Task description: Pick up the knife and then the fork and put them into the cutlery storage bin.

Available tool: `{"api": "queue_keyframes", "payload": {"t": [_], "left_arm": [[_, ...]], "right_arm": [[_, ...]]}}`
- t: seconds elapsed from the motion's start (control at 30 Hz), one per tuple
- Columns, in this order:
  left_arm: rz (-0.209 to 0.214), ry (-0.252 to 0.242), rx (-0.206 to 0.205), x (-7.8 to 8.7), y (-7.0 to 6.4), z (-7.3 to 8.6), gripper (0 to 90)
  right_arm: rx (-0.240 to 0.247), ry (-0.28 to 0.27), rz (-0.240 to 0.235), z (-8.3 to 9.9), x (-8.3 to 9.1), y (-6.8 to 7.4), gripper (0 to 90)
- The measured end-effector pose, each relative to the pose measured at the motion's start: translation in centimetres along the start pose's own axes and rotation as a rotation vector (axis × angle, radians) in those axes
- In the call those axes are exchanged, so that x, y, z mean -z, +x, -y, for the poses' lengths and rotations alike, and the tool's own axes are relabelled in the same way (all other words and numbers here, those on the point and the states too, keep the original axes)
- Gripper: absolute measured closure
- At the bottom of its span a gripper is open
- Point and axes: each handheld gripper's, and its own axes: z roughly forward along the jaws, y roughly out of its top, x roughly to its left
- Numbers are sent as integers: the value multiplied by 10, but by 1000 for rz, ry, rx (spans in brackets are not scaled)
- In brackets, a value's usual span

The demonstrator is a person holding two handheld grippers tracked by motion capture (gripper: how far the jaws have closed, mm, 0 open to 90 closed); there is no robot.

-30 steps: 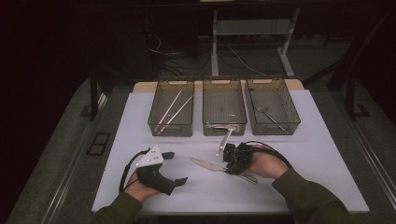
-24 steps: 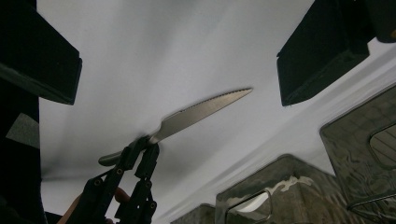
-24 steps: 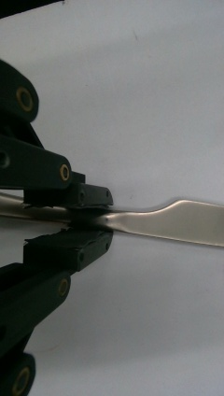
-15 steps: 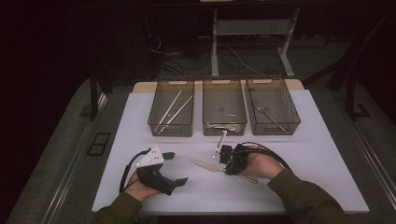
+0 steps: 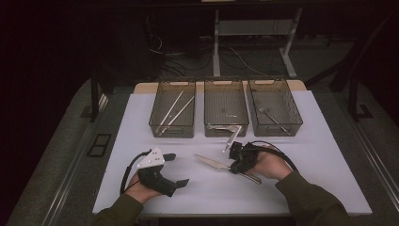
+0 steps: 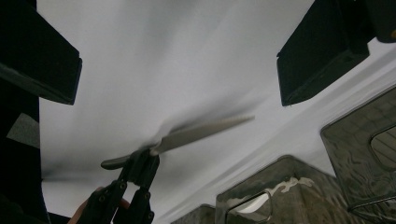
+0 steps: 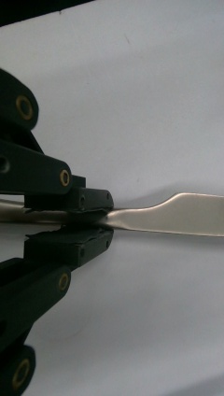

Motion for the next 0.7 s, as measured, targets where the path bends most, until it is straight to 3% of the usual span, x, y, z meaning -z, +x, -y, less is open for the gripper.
{"api": "queue_keyframes", "payload": {"t": [0.7], "left_arm": [[0,0,1,0,0,0,0]], "right_arm": [[-157,-151,62,33,64,-37,801]]}}
